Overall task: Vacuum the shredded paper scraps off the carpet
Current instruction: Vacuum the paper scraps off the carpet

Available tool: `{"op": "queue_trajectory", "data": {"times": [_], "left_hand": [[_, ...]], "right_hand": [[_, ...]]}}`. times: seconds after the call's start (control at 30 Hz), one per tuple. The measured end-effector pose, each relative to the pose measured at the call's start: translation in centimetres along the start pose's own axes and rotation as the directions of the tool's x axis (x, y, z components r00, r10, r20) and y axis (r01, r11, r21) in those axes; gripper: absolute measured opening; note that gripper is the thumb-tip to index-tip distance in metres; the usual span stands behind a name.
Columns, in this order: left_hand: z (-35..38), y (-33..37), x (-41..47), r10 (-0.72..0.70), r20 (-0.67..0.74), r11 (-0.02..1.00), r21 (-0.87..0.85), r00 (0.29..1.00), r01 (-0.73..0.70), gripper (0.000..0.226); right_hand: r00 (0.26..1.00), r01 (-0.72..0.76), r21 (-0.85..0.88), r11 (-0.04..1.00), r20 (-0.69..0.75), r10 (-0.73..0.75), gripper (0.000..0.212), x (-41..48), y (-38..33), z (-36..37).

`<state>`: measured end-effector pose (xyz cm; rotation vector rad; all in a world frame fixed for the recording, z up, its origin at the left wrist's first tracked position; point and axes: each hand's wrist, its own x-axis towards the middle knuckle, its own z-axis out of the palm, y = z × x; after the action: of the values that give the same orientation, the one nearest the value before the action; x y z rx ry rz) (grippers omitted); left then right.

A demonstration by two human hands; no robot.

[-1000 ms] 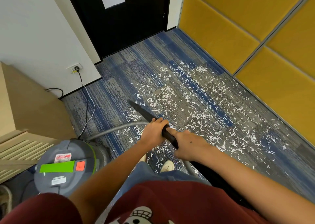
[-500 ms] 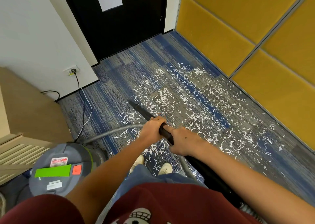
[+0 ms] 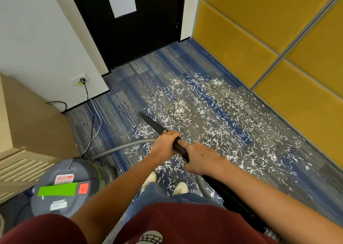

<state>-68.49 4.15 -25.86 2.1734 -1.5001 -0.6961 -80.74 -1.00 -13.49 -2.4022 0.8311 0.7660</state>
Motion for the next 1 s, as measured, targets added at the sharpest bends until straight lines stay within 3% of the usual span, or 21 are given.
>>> {"op": "queue_trajectory", "data": {"times": [0.47, 1.0], "left_hand": [[-2.2, -1.2, 4.0, -0.078, 0.092, 0.996, 0.056, 0.993, 0.073, 0.028], [0.1, -0.2, 2.6, 0.002, 0.095, 0.999, 0.045, 0.995, -0.006, 0.028]], "right_hand": [[0.995, -0.075, 0.042, 0.996, -0.063, 0.078, 0.066, 4.2, -1.0, -1.2], [0.995, -0.100, 0.040, 0.994, -0.009, 0.100, 0.070, 1.7, 0.2, 0.0]]}}
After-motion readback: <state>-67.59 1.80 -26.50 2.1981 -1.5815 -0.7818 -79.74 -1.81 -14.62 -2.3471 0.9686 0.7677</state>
